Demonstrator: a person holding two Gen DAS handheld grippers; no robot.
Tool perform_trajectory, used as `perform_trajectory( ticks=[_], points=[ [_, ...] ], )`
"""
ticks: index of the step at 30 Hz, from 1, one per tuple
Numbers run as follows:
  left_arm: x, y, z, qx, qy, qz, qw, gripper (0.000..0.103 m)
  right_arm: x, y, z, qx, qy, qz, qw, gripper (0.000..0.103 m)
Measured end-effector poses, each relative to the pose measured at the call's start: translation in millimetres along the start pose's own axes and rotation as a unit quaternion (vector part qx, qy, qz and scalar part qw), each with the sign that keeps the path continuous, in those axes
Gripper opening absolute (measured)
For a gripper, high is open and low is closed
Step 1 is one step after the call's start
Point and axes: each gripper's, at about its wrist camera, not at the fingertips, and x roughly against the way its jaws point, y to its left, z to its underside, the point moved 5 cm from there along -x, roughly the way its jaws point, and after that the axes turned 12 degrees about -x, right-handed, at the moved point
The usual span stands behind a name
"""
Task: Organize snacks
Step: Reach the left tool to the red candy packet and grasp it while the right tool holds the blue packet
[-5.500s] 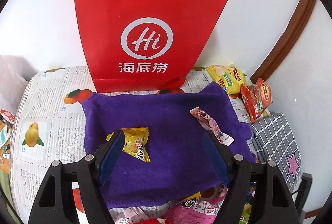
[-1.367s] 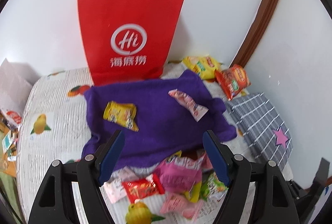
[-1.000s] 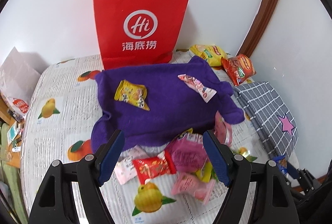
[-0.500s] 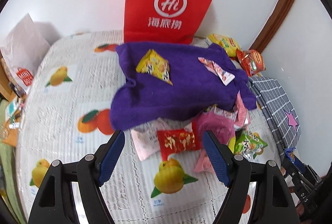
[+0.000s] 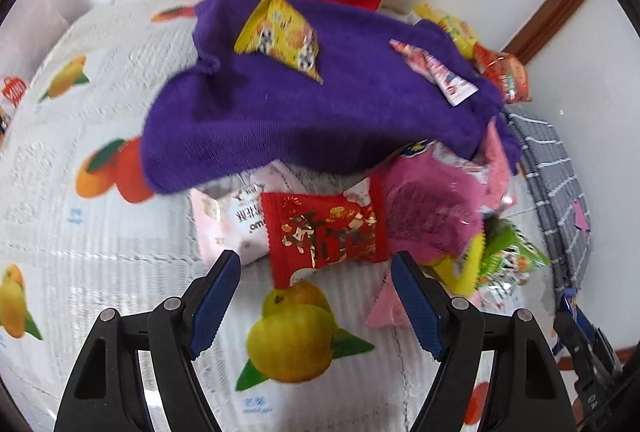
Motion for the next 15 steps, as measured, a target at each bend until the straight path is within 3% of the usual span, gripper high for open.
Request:
perform_trajectory(
  ticks=[5, 10, 15],
  points=[
    [-16.6, -4.1, -2.7, 0.015, 0.005, -0.012, 0.9998, 0.077, -13.0, -7.8, 5.6, 0.004, 0.012, 0.005, 1.0, 0.044],
    [-25.9, -13.7, -6.6, 0.012, 0.004, -0.043, 0.999, 0.086, -21.0, -11.2, 9.5, 0.007, 0.022, -0.001, 1.0, 0.044],
    [-29.5, -17.0, -10.0, 0.003, -0.002, -0.067, 0.9978, 0.085, -24.0, -14.2, 10.8, 0.004, 0.027, -0.007, 1.0, 0.044]
  ],
)
